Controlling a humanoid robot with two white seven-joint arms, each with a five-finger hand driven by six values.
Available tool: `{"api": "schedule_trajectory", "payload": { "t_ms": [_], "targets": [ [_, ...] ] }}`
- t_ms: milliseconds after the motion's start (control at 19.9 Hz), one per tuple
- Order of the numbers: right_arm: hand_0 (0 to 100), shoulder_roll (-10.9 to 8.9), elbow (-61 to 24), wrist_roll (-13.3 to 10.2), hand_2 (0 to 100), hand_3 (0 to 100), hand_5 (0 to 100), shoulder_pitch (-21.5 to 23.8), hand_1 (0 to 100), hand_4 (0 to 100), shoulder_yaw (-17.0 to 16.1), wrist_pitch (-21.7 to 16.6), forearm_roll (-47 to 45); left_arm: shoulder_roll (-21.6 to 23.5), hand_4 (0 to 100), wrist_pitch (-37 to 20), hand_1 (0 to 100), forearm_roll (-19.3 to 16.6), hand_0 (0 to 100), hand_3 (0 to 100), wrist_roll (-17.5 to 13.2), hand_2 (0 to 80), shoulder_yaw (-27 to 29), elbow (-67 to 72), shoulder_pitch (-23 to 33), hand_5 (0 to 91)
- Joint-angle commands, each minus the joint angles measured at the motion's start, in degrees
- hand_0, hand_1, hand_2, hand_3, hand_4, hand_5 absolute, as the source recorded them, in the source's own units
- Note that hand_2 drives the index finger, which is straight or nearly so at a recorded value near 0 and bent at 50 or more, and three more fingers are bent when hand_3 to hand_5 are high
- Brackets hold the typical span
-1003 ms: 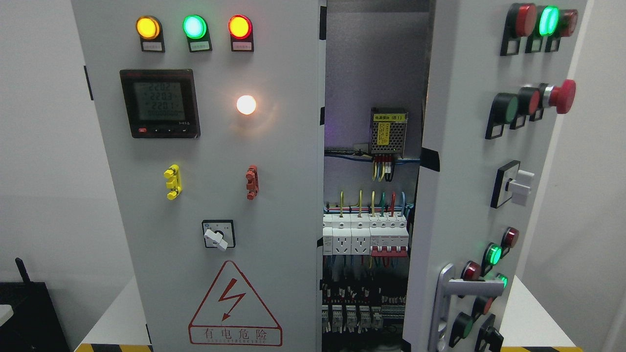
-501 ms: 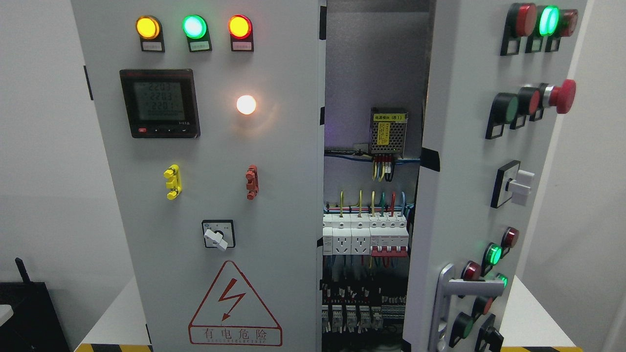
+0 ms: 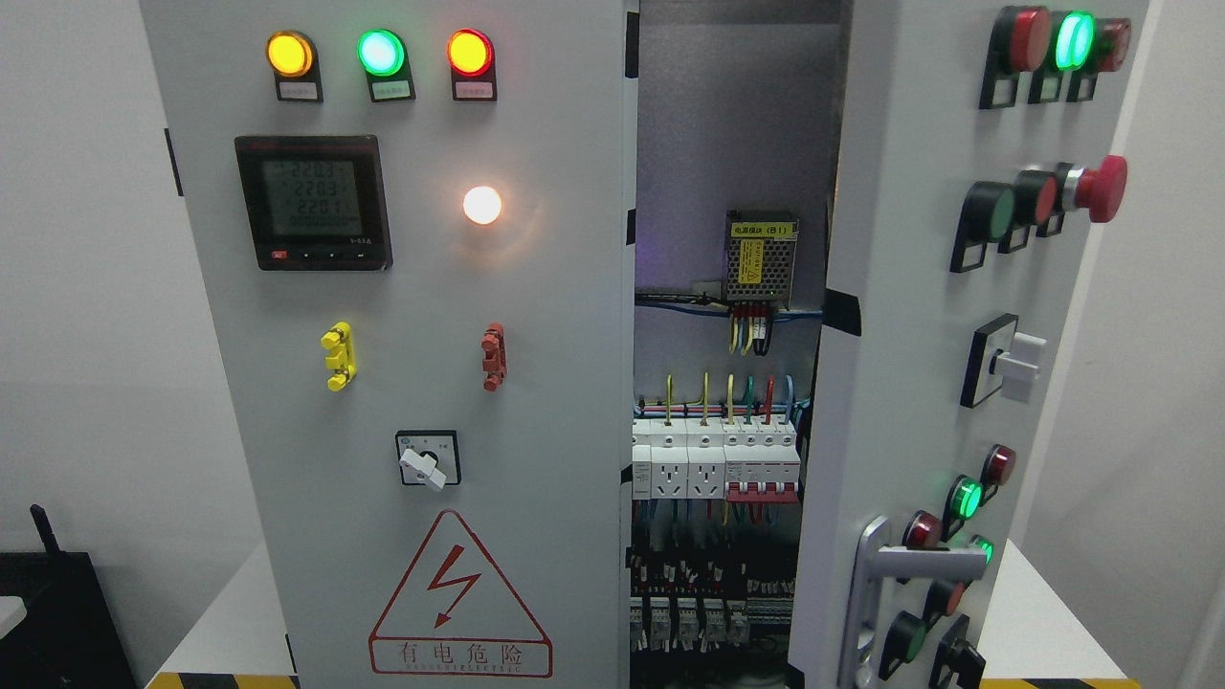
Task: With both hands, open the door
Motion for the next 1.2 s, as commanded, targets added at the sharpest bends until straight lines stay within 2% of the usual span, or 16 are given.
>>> {"api": "schedule_trajectory", "payload": {
  "t_ms": [0, 100, 150, 201, 301, 401, 451, 501, 602, 752, 802, 852, 953, 1053, 1153],
  "targets": [
    [12, 0.0, 0.0, -0.01, 0, 0, 0, 0.01, 39, 0, -0.03, 0.0, -1.41, 33.73, 0, -0.55, 39, 38.19, 12, 0, -10.25, 0.0, 16.17, -54.78, 20.5, 0.0],
    [12, 0.0, 0.0, -0.01, 0, 0, 0, 0.01, 39, 0, 0.05, 0.0, -1.41, 45.06, 0, -2.29, 39, 48.38, 12, 0, -17.45, 0.0, 19.0, -55.06, 25.7, 0.0],
    [12, 0.0, 0.0, -0.01, 0, 0, 0, 0.01, 39, 0, -0.03, 0.0, -1.41, 49.99, 0, -4.31, 39, 54.62, 12, 0, -21.49, 0.0, 20.4, -54.8, 27.46, 0.0],
    [12, 0.0, 0.0, -0.01, 0, 0, 0, 0.01, 39, 0, -0.03, 0.0, -1.41, 53.44, 0, -6.33, 39, 60.42, 12, 0, -25.27, 0.0, 21.63, -54.36, 28.26, 0.0],
    [12, 0.0, 0.0, -0.01, 0, 0, 0, 0.01, 39, 0, -0.03, 0.0, -1.41, 58.11, 0, -7.31, 39, 67.65, 12, 0, -30.91, 0.0, 24.96, -53.13, 28.44, 0.0],
    [12, 0.0, 0.0, -0.01, 0, 0, 0, 0.01, 39, 0, -0.03, 0.0, -1.41, 63.03, 0, -7.14, 39, 71.79, 12, 0, -31.28, 0.0, 28.05, -52.77, 28.36, 0.0],
    [12, 0.0, 0.0, -0.01, 0, 0, 0, 0.01, 39, 0, -0.03, 0.0, -1.41, 64.53, 0, -7.14, 39, 73.99, 12, 0, -31.28, 0.0, 28.93, -52.34, 27.75, 0.0],
    [12, 0.0, 0.0, -0.01, 0, 0, 0, 0.01, 39, 0, -0.03, 0.0, -1.41, 65.24, 0, -7.05, 39, 74.71, 12, 0, -31.28, 0.0, 30.16, -51.99, 26.52, 0.0],
    [12, 0.0, 0.0, -0.01, 0, 0, 0, 0.01, 39, 0, -0.03, 0.0, -1.41, 64.38, 0, -6.96, 39, 74.2, 12, 0, -31.2, 0.0, 30.44, -51.89, 18.56, 0.0],
    [12, 0.0, 0.0, -0.01, 0, 0, 0, 0.01, 39, 0, -0.03, 0.0, -1.41, 65.41, 0, -5.57, 39, 72.96, 12, 0, -31.2, 0.0, 27.54, -53.47, 13.52, 0.0],
    [12, 0.0, 0.0, -0.01, 0, 0, 0, 0.01, 39, 0, -0.03, 0.0, -1.41, 67.17, 0, -4.08, 39, 72.79, 12, 0, -31.2, 0.0, 25.36, -53.91, 10.55, 0.0],
    [12, 0.0, 0.0, -0.01, 0, 0, 0, 0.01, 39, 0, -0.03, 0.0, -1.41, 69.18, 0, -1.28, 39, 72.78, 12, 0, -31.11, 0.0, 20.03, -54.18, 5.29, 0.0],
    [12, 0.0, 0.0, -0.01, 0, 0, 0, 0.01, 39, 0, -0.03, 0.0, -1.41, 73.06, 0, 6.0, 39, 72.7, 12, 0, -30.93, 0.0, 2.67, -54.01, -13.2, 0.0],
    [12, 0.0, 0.0, -0.01, 0, 0, 0, 0.01, 39, 0, -0.03, 0.0, -1.41, 73.86, 0, 10.6, 39, 71.65, 12, 0, -30.76, 0.0, -15.01, -54.61, -31.5, 0.0],
    [12, 0.0, 0.0, -0.01, 0, 0, 0, 0.01, 39, 0, -0.03, 0.0, -1.41, 72.29, 0, 11.84, 39, 70.24, 12, 0, -30.58, 0.0, -25.24, -56.89, -43.13, 0.0]
  ]
}}
